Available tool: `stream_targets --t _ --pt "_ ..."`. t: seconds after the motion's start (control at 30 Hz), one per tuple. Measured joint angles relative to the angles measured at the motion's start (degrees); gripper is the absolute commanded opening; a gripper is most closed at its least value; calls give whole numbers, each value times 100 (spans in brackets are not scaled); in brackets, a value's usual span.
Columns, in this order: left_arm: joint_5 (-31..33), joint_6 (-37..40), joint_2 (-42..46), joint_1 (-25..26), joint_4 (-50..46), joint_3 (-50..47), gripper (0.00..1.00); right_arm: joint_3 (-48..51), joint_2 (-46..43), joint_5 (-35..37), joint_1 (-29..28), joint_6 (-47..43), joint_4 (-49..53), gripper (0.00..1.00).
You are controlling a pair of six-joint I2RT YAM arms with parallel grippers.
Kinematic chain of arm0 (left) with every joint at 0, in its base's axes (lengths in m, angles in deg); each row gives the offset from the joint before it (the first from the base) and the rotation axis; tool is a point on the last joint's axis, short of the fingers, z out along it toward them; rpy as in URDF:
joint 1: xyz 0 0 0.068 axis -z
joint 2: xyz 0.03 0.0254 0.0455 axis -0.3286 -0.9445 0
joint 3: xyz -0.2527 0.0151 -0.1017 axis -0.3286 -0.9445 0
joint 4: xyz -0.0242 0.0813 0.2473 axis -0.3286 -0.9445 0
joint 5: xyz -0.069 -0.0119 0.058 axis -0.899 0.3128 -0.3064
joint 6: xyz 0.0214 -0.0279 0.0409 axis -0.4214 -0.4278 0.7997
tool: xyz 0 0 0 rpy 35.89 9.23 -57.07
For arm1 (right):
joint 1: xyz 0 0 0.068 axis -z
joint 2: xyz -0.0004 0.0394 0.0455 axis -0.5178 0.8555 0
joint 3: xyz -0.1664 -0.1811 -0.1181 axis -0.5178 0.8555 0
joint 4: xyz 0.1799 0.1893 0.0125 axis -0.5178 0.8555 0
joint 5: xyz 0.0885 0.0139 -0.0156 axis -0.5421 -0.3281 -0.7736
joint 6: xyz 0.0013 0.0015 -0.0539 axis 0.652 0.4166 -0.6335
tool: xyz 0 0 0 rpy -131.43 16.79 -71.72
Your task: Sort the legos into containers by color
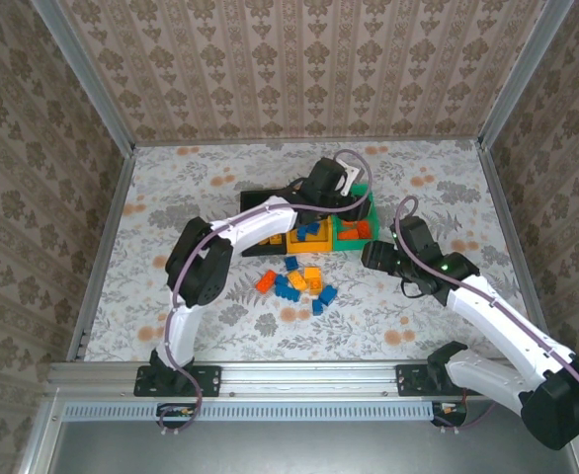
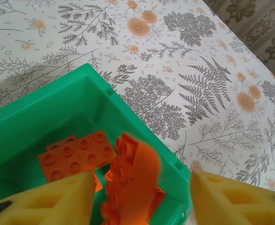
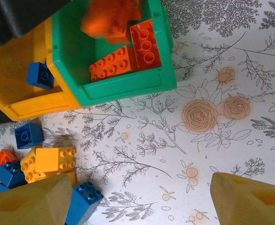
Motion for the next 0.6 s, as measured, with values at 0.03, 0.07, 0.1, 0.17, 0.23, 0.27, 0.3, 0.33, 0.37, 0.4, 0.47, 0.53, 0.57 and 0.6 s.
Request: stream_targets --t 0.03,0.07,0.1,0.17,0.23,0.27,0.3,0.33,0.37,0.4,0.47,0.53,0.57,0.6 --pt "0 -2 2 -2 7 31 74 0 0 -11 4 0 -4 80" --pt "2 -13 13 -2 33 39 76 0 0 -13 4 0 -2 80" --pt "0 -22 39 -2 48 39 79 0 2 -17 4 0 -4 81" --pt "2 -48 155 -2 83 -4 84 0 4 -59 7 -4 -7 81" --pt "0 -94 511 -2 223 -334 97 0 42 -170 15 -9 -22 81" --pt "0 -131 758 -2 284 -562 100 0 85 -225 13 -11 -59 81" --pt "2 -170 1075 -2 356 -848 100 0 153 -284 -13 -15 -105 81" --pt "2 -188 1397 -2 463 -1119 100 -2 245 -317 -61 -31 -157 81" --pt "0 -216 1733 -2 573 -1405 100 -4 341 -321 -122 -35 -184 81" --pt "7 -258 2129 2 678 -1725 100 -7 470 -337 -236 -52 -210 81" --pt "81 -326 2837 17 920 -2334 100 -26 737 -361 -520 -103 -262 81" --pt "245 -393 3644 66 1084 -3095 100 -90 1051 -363 -822 -149 -323 80" --pt "332 -426 3941 98 1115 -3388 100 -118 1178 -363 -940 -164 -356 80" --pt "450 -470 4319 155 1108 -3768 100 -153 1333 -363 -1082 -184 -411 80"
